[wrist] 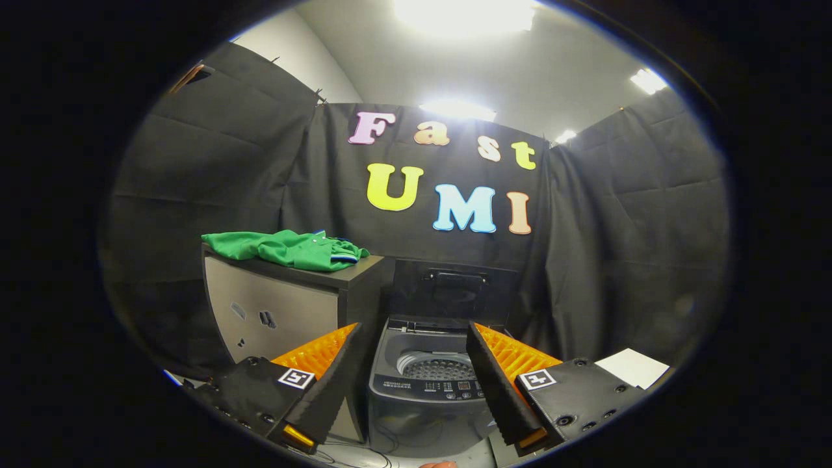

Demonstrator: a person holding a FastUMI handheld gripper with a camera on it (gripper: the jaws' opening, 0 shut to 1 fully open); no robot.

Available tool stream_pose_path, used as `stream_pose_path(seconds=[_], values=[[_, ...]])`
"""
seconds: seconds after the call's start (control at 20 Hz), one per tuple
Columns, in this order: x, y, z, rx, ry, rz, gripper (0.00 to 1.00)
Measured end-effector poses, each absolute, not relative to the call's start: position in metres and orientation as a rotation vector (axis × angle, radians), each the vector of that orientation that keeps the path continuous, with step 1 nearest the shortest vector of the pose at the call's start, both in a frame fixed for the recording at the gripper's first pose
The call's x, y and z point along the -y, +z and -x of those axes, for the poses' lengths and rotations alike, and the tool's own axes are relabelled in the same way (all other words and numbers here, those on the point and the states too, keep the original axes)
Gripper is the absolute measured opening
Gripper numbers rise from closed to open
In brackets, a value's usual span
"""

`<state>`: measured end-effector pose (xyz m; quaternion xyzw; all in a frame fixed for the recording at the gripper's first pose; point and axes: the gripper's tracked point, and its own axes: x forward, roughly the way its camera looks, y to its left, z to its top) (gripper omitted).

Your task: Put the clothes into the washing machine and then close the washing machine lid.

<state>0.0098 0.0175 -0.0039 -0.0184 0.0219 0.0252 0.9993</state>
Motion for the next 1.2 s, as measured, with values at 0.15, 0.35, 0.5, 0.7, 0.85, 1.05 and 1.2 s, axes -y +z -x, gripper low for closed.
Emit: stream_pose_path(seconds=[0.15, 0.35, 0.5, 0.7, 0.85, 1.05, 1.2], values=[[-0.021, 0.008, -0.017, -0.032, 0.057, 0.034, 0.98], [-0.026, 0.03, -0.03, -0.014, 0.061, 0.006, 0.98], [-0.036, 0.058, -0.048, 0.018, 0.078, 0.007, 0.98], [-0.06, 0.106, -0.077, 0.053, 0.13, -0.018, 0.98], [-0.073, 0.163, -0.094, 0.154, 0.159, -0.015, 0.98], [-0.097, 0.21, -0.115, 0.188, 0.201, 0.01, 0.98], [-0.123, 0.245, -0.128, 0.203, 0.257, 0.047, 0.98]])
